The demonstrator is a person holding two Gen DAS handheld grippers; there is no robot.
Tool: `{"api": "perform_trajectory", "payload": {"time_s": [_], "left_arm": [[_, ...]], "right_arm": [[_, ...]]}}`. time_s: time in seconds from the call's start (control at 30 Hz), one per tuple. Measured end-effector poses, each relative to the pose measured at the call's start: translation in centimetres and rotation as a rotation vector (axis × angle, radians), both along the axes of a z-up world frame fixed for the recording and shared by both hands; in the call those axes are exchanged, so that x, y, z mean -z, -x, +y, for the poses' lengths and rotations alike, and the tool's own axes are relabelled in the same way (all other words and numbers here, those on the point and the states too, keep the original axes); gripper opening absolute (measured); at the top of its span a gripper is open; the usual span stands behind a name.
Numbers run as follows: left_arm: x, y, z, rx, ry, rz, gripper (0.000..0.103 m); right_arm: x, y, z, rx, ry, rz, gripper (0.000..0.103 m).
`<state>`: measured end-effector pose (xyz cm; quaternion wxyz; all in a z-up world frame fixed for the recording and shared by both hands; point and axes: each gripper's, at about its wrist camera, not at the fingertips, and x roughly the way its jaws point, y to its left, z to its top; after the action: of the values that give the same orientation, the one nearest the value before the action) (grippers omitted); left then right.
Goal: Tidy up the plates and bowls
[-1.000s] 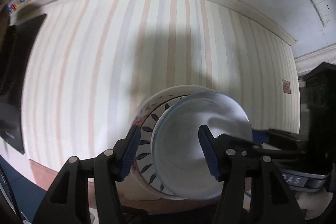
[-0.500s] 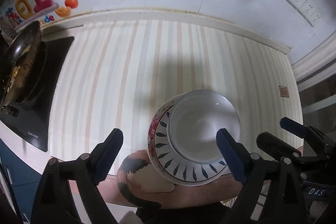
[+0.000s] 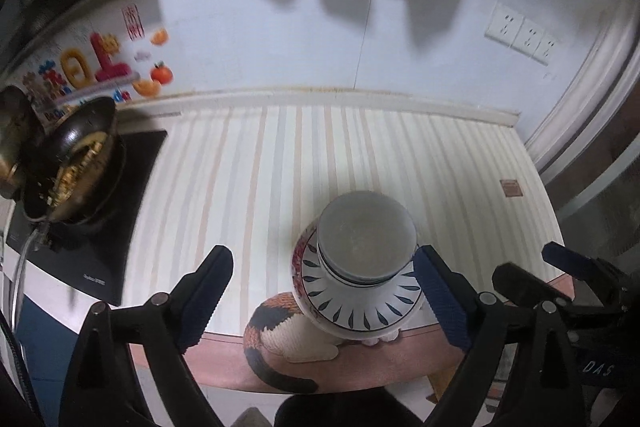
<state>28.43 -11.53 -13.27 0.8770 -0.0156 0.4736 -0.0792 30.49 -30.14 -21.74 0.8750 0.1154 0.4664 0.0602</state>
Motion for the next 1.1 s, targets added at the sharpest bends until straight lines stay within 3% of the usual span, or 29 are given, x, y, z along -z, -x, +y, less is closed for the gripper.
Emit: {"api": "perform_trajectory", "payload": {"time_s": [0.13,0.53,0.8,1.1], "left_arm": [[-2.0,2.1,0.3,0.000,0.010,-0.060,0.103],[-6.7,11.9,0.8,-0.055,-0.022,-0.163,0.103],[-8.5,19.2,0.8,-0.123,-0.037,-0.198,0.103],[-9.7,24.8,1.2,-0.114,-0.060,-0.227,0.103]], "right_arm": [[-1.6,2.5,0.6,0.007,0.023,-0.044,0.099],[-7.7,13.2,0.9,-0.008,0.053,-0.208,0.100],[-9.5,21.3,0.8,-0.049,0.069,-0.265,0.100],[-11.2,29.6,-0.2,-0.014,0.107,-0.319,0.100]]}}
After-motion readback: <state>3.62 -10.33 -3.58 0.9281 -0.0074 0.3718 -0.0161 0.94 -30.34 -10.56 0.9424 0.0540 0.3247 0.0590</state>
